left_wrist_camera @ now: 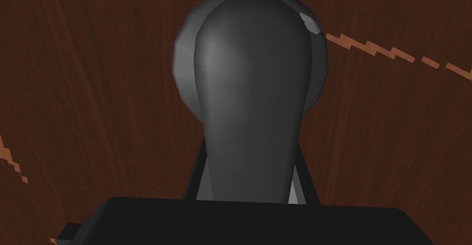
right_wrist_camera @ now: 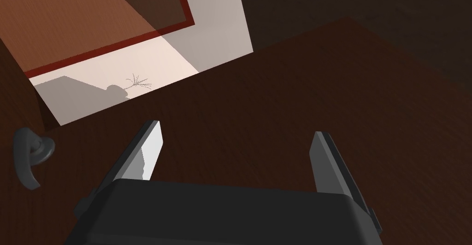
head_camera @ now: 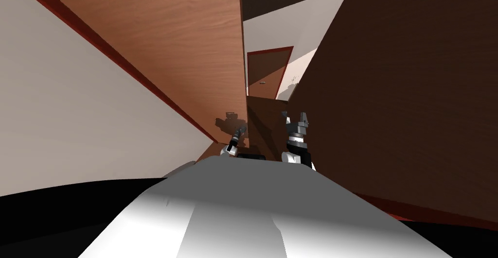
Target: Push the door open
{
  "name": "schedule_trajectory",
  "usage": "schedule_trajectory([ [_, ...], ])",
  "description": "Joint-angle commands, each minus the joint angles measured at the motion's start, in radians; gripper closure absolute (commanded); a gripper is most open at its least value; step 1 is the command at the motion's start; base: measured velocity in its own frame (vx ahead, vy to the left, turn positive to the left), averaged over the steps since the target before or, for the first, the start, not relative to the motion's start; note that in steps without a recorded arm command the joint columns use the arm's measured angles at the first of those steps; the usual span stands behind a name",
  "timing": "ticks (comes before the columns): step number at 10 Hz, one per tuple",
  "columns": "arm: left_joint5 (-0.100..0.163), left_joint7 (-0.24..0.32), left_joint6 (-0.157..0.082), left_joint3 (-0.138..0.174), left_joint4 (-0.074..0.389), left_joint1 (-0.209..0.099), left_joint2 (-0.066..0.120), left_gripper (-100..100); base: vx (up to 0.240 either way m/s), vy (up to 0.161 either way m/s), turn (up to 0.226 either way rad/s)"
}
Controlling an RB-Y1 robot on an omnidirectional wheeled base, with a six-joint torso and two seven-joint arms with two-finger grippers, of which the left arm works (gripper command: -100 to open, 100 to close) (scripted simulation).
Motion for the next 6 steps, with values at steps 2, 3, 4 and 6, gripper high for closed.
schedule_trajectory([
  [2,0.019,-0.017,-0.003,0.043,0.011,-0.015,0.014,100,0.148,-0.092,0.059],
  [3,0.026,-0.025,-0.002,0.058,0.013,-0.016,0.015,100,0.154,-0.119,0.078],
  [4,0.026,-0.025,-0.002,0.058,0.013,-0.016,0.015,100,0.106,-0.084,0.040],
  [6,0.036,-0.037,-0.002,0.081,0.015,-0.017,0.015,100,0.071,-0.053,0.050],
])
